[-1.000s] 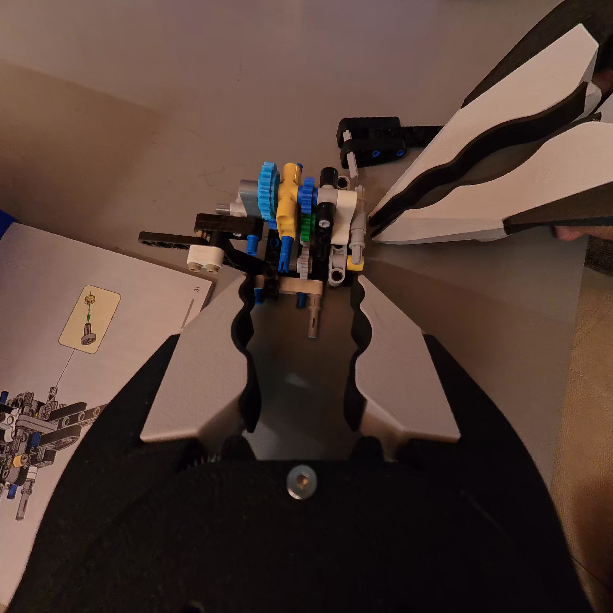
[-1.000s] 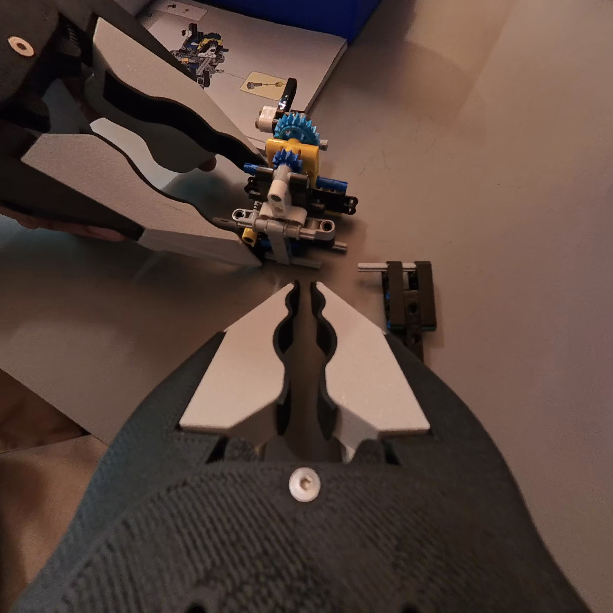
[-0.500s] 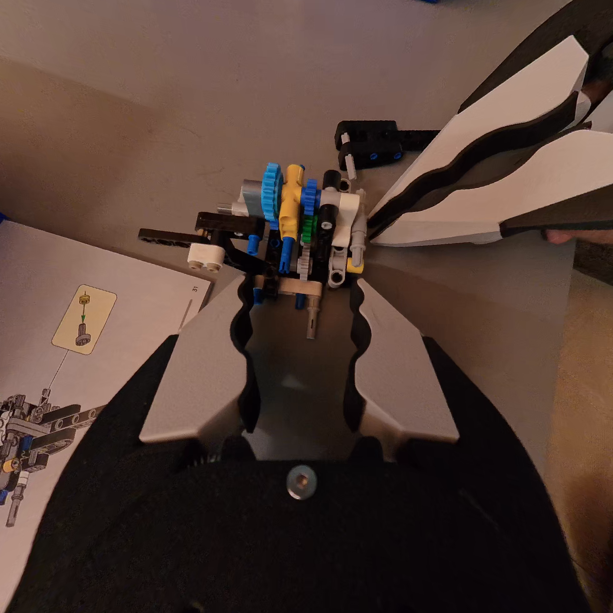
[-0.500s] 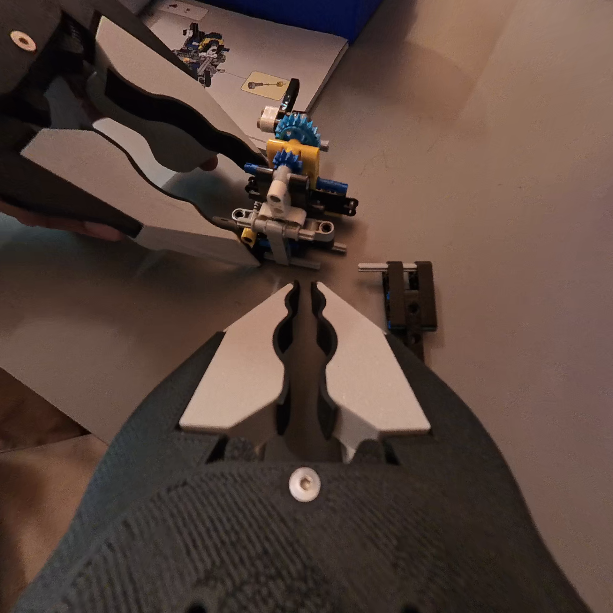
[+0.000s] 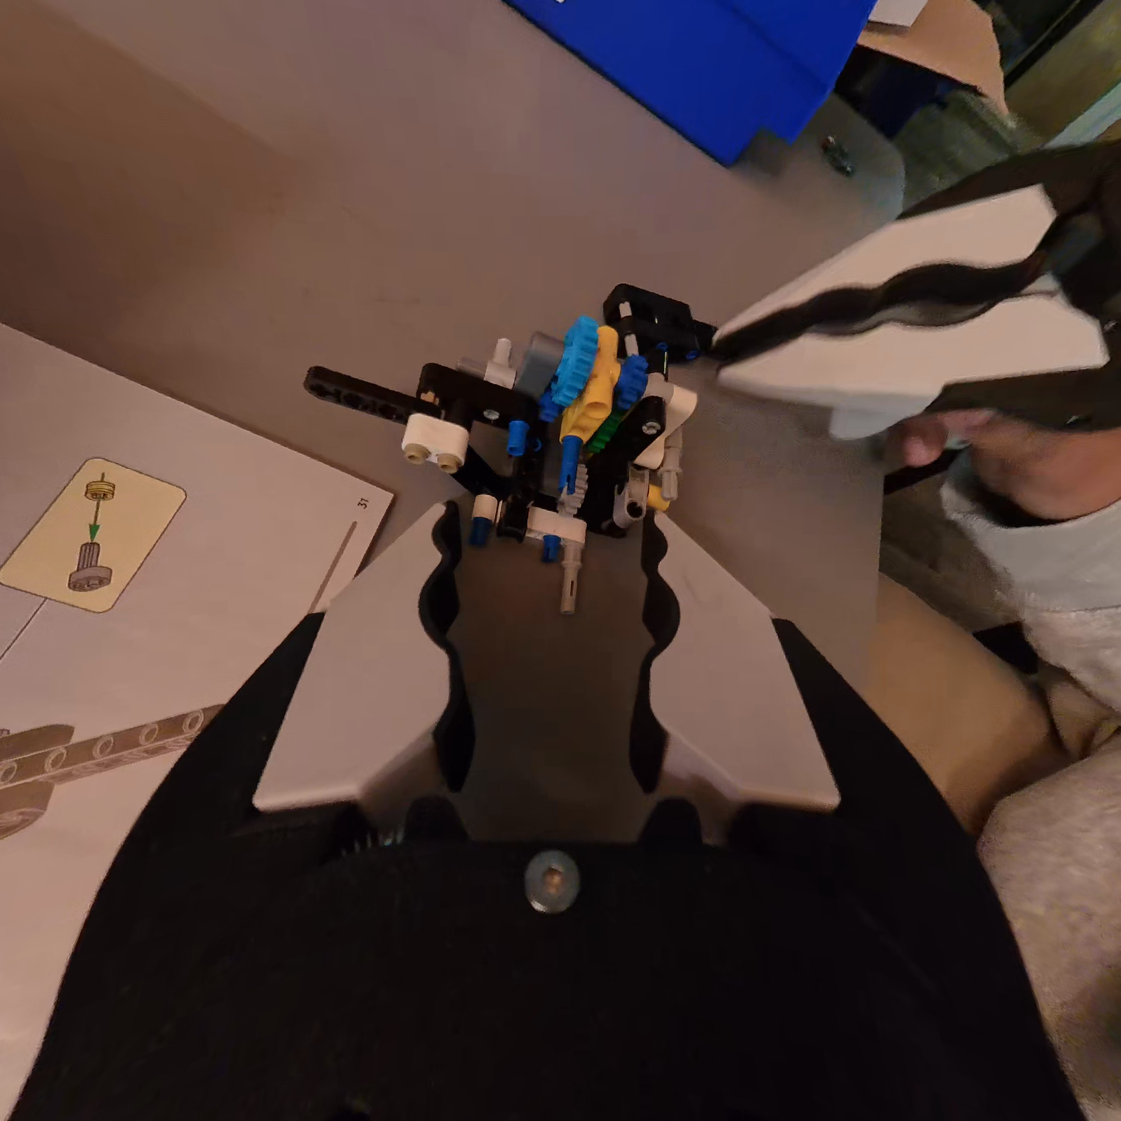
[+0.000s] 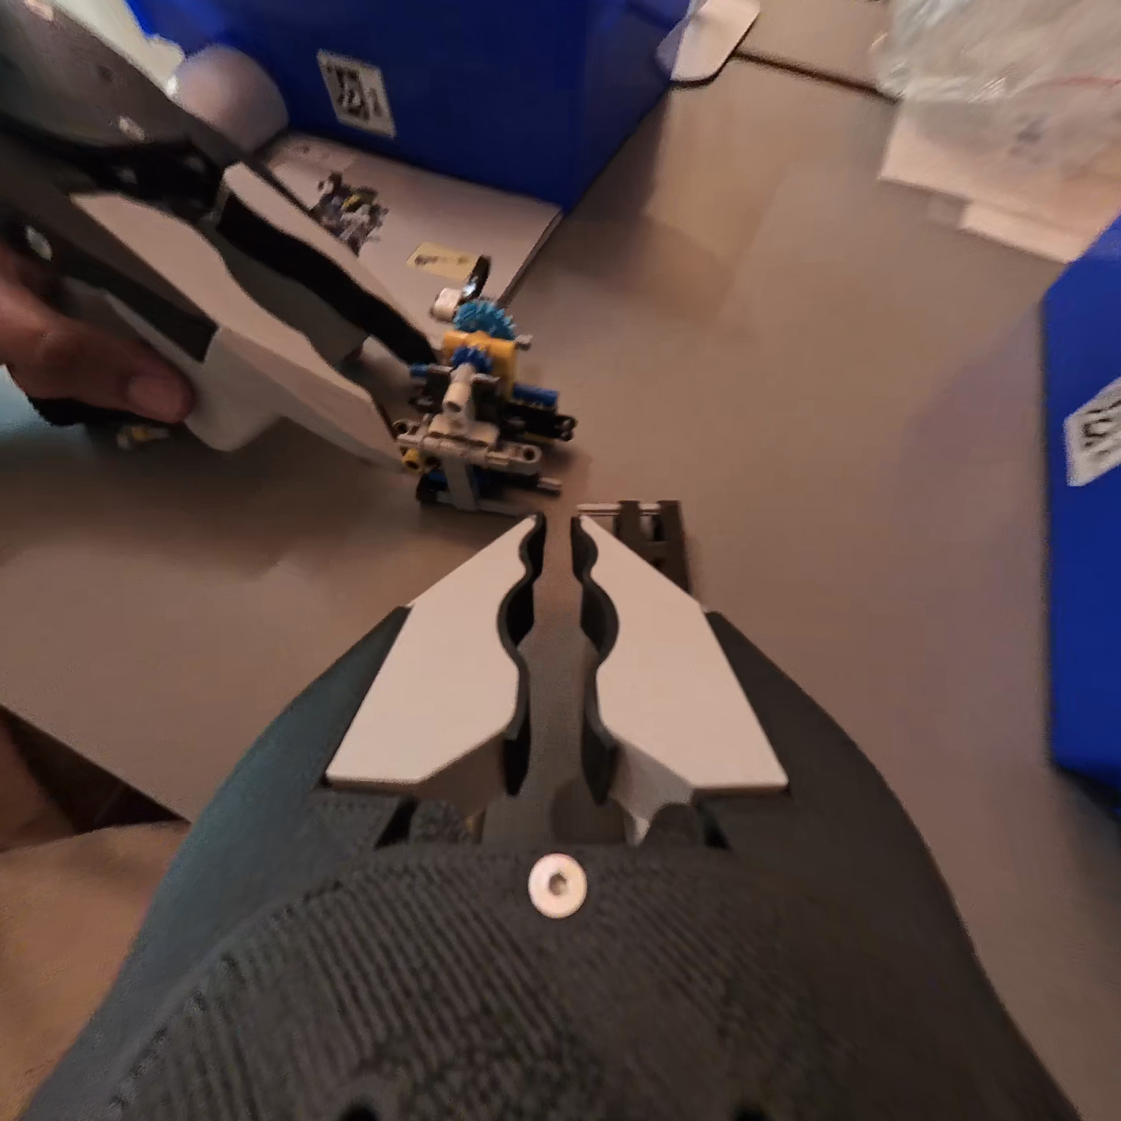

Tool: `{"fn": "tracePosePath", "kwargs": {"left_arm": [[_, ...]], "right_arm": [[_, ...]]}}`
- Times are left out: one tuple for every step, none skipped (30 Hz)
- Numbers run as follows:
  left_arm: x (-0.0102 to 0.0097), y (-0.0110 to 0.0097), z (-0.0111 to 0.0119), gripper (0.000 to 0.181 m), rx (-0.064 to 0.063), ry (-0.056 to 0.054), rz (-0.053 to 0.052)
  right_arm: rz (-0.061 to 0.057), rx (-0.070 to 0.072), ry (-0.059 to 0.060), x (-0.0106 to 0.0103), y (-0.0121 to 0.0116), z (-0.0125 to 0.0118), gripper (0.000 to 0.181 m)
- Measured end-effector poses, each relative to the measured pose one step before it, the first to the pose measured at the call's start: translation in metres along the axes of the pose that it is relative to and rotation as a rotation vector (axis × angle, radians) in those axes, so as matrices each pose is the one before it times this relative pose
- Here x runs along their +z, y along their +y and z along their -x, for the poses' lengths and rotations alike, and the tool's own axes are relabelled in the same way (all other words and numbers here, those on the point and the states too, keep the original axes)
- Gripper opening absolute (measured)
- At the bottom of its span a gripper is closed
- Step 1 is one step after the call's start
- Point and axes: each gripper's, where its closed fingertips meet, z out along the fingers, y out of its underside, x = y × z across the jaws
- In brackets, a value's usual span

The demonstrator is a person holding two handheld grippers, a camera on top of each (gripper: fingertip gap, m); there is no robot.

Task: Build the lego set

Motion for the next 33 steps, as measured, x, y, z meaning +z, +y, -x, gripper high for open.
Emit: {"fn": "tracePosePath", "kwargs": {"left_arm": [[0.00024, 0.00035, 0.00004, 0.058, 0.0085, -0.0084, 0.0029], [0.00031, 0.00026, -0.00006, 0.058, 0.0072, -0.0068, 0.0024], [0.00014, 0.00026, -0.00011, 0.058, 0.0053, -0.0042, 0.0018], [0.0001, 0.00052, -0.00066, 0.058, 0.0062, 0.0005, 0.0032], [-0.00013, 0.00073, -0.00063, 0.058, 0.0075, 0.0006, 0.0032], [-0.00014, 0.00055, -0.00049, 0.058, 0.0064, -0.0011, 0.0025], [-0.00014, 0.00048, -0.00032, 0.058, 0.006, -0.002, 0.0023], [0.00009, 0.00036, -0.00009, 0.059, 0.0057, -0.0031, 0.0021], [0.00006, 0.00021, -0.00009, 0.059, 0.0047, -0.0038, 0.0016], [0.00026, 0.00023, -0.00001, 0.059, 0.0053, -0.0048, 0.0018], [0.00019, 0.00024, -0.00009, 0.059, 0.0061, -0.0054, 0.002], [0.00018, 0.00023, -0.00006, 0.059, 0.0063, -0.0055, 0.002], [0.00025, 0.00017, -0.00006, 0.059, 0.0064, -0.0056, 0.002], [0.00024, 0.00024, 0.00001, 0.06, 0.0059, -0.0053, 0.0019], [0.00017, 0.00011, -0.00003, 0.06, 0.0056, -0.0047, 0.0017], [0.00024, 0.00017, -0.00008, 0.06, 0.0055, -0.0043, 0.0017], [0.00017, 0.00016, -0.0001, 0.061, 0.0045, -0.0038, 0.0014], [0.00017, 0.00007, -0.00001, 0.06, 0.0039, -0.0034, 0.0013], [0.0001, 0.00012, -0.00005, 0.061, 0.0039, -0.003, 0.0012], [0.00024, 0.00013, -0.00005, 0.061, 0.0037, -0.0031, 0.0012], [0.00013, 0.00027, -0.00011, 0.061, 0.0044, -0.0028, 0.0016], [0.00014, 0.00012, -0.0002, 0.061, 0.0047, -0.0023, 0.0016], [0.00018, 0.00031, -0.00037, 0.062, 0.0057, -0.0019, 0.002], [0.00002, 0.00035, -0.0003, 0.063, 0.0066, -0.0026, 0.0022], [0.00009, 0.00044, -0.00015, 0.062, 0.0069, -0.004, 0.0022], [0.00008, 0.00034, -0.00019, 0.064, 0.0069, -0.0048, 0.0023], [0.00014, 0.00038, 0.00003, 0.064, 0.007, -0.0055, 0.0024], [0.00021, 0.00033, -0.00005, 0.063, 0.0067, -0.0059, 0.0024], [0.00021, 0.00028, 0.00006, 0.063, 0.0063, -0.0062, 0.0022], [0.00034, 0.00018, -0.00001, 0.063, 0.0066, -0.0065, 0.0023], [0.00019, 0.00027, 0.0001, 0.063, 0.0065, -0.0064, 0.0023], [0.00026, 0.00018, 0.00003, 0.063, 0.0063, -0.0061, 0.0022], [0.00027, 0.00026, 0.00004, 0.063, 0.0057, -0.0056, 0.002]], "right_arm": [[-0.0222, 0.0098, 0.0199, -0.00513, -0.00288, -0.00679, 0.008], [-0.0116, 0.0135, 0.017, -0.00356, -0.00052, -0.00695, 0.01], [0.0017, 0.0173, 0.009, -0.00205, 0.00208, -0.00618, 0.012], [0.0105, 0.0209, 0.0012, -0.00056, 0.00339, -0.00513, 0.016], [0.0127, 0.0206, -0.0006, 0.0005, 0.00354, -0.00445, 0.022], [0.0139, 0.0178, -0.0035, 0.00141, 0.00356, -0.00323, 0.029], [0.0179, 0.0149, -0.0064, 0.00202, 0.00394, -0.00171, 0.034], [0.0166, 0.0095, -0.0046, 0.00228, 0.00328, -0.0007, 0.037], [0.0142, 0.0011, -0.0006, 0.00248, 0.00272, -0.00037, 0.04], [0.0156, -0.0069, 0.0058, 0.00248, 0.00252, -0.00045, 0.042], [0.0159, -0.0125, 0.0125, 0.00229, 0.00238, -0.00112, 0.042], [0.0138, -0.0144, 0.0154, 0.00238, 0.00167, -0.00123, 0.042], [0.0125, -0.0129, 0.012, 0.00236, 0.00137, -0.0008, 0.042], [0.0162, -0.009, 0.0071, 0.00221, 0.00159, -0.00006, 0.041], [0.0159, -0.0048, 0.0082, 0.00169, 0.00155, -0.00064, 0.038], [-0.0003, -0.001, 0.0026, 0.00027, -0.00053, 0.00008, 0.033], [-0.0045, -0.0003, 0.004, -0.00055, -0.00056, -0.00056, 0.027], [-0.0044, 0.0007, -0.0017, -0.00062, -0.00022, 0.00005, 0.024], [-0.0026, 0.0061, -0.0043, -0.00074, -0.00008, 0.00007, 0.024], [-0.0035, 0.0095, -0.0084, -0.00063, -0.00038, 0.00054, 0.024], [-0.0066, 0.0098, -0.0092, -0.00086, -0.00087, 0.00064, 0.024], [-0.0088, 0.0085, -0.0075, -0.00119, -0.00132, 0.00046, 0.024], [-0.0092, 0.0067, -0.0055, -0.00122, -0.00136, 0.0003, 0.024], [-0.0083, 0.0044, -0.0054, -0.00125, -0.00116, 0.00044, 0.024], [-0.0063, 0.0032, -0.0045, -0.00112, -0.00083, 0.0006, 0.024], [-0.0039, 0.0017, -0.0033, -0.00075, -0.00039, 0.00066, 0.024], [-0.0014, -0.0004, -0.0026, -0.00046, -0.00013, 0.00094, 0.024], [0.0001, -0.0023, -0.0023, -0.00024, 0.0001, 0.00102, 0.024], [0.0005, -0.0038, -0.0024, -0.00002, -0.00001, 0.00139, 0.024], [0.0009, -0.0043, -0.002, 0.00011, 0.00005, 0.00137, 0.024], [0.0022, -0.0044, -0.0013, 0.00025, 0.00018, 0.00131, 0.024], [0.0036, -0.0046, 0.0005, -0.00002, 0.00038, 0.00129, 0.024], [0.0032, -0.006, 0.002, -0.00022, 0.00038, 0.00144, 0.024]]}}
